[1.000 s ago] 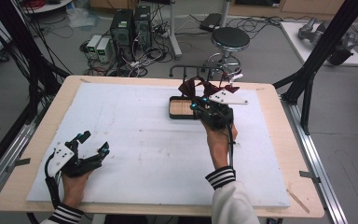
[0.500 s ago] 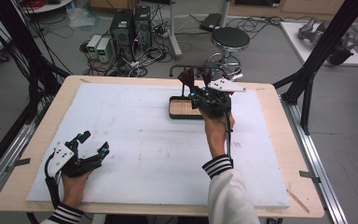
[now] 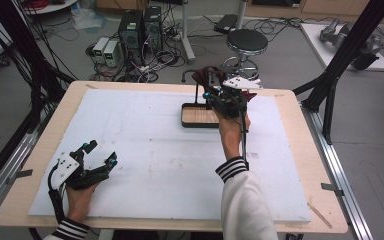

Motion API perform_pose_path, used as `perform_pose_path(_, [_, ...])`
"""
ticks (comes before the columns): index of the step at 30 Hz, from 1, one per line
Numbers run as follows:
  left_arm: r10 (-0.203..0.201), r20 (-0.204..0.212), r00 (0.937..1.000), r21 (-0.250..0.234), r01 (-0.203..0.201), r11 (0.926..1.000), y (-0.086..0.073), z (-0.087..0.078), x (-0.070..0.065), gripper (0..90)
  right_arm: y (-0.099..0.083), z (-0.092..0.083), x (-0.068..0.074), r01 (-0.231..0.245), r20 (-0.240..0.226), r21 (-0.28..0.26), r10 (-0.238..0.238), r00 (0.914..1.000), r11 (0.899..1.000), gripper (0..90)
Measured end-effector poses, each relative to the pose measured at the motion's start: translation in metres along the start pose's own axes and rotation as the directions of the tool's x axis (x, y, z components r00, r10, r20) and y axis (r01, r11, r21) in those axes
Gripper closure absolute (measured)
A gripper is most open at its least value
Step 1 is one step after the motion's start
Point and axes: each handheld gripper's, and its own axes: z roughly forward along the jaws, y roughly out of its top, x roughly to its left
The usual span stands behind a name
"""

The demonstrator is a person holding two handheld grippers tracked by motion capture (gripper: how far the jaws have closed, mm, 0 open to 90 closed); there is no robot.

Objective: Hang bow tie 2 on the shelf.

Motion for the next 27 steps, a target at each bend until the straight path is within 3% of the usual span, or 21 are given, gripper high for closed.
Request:
perform_pose_path(11, [0.000,0.000,1.0000,0.001,0.000,1.0000,0.000,0.000,0.000,17.3,0.005,0.017,-0.007,-0.012,0.000,0.021,0.012,0.9999,1.000,76.9])
perform_pose_path(27, [0.003,0.000,1.0000,0.000,-0.003,1.0000,0.000,0.000,0.000,17.4,-0.005,0.031,-0.020,-0.061,0.015,0.072,0.060,0.9981,0.996,76.9])
